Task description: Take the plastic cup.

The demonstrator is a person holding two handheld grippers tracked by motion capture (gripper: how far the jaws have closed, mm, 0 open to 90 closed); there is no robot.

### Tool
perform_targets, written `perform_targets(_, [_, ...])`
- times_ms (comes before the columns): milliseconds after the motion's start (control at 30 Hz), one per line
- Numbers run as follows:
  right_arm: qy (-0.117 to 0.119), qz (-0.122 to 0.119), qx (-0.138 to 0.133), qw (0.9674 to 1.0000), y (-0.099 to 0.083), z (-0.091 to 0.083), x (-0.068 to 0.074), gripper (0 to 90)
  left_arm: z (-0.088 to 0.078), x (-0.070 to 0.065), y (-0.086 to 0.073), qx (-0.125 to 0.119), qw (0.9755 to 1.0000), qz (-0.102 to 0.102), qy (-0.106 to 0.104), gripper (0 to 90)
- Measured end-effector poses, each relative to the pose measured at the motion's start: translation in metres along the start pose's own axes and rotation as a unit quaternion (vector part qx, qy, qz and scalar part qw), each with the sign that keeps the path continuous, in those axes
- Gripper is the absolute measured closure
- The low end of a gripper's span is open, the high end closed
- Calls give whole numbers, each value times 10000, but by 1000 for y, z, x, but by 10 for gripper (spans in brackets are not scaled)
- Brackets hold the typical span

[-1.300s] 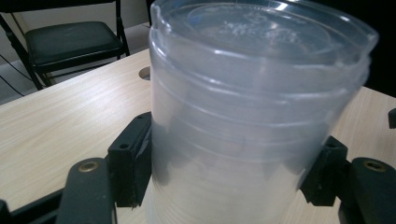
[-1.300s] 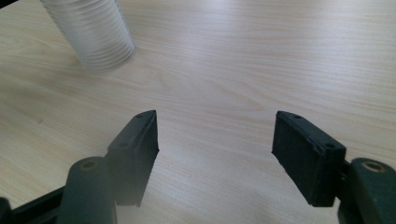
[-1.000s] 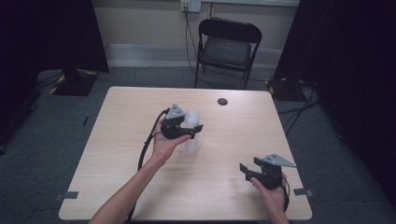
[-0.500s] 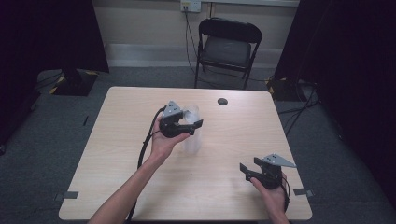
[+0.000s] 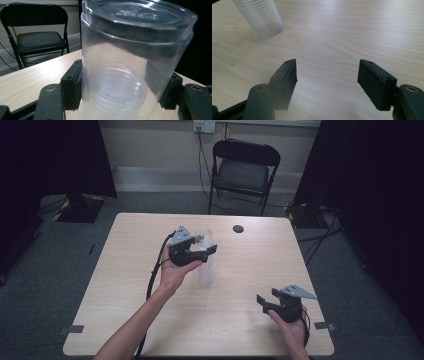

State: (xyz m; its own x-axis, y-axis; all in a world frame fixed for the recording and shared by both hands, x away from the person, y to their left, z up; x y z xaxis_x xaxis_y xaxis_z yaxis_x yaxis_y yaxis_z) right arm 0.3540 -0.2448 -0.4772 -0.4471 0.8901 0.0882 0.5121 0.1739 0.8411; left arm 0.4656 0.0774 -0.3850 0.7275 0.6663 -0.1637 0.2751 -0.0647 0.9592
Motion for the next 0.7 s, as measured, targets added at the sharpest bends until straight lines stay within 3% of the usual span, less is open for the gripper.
perform_targets(533, [44,14,-14,10000,0,1,1,314,-14,-3,14,-422,9991,72,0,354])
perform_targets(700, [48,20,4,10000,0,1,1,314,-17,-10,17,-571,9983,101,-16,356])
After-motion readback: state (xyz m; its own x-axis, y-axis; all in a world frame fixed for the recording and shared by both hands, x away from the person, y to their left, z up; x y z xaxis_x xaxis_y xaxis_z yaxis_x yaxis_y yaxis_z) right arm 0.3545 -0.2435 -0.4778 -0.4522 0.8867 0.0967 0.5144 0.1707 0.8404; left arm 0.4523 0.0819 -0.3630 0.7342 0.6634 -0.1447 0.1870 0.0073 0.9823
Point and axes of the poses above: each handheld gripper's, and its own axes: z roughly forward along the jaws, y roughly out of its top, x roughly to its left, the point moved 2 cm from there along z, roughly forward along the jaws, and after that the axes turned 2 degrees about -z, right-handed, at the moved point
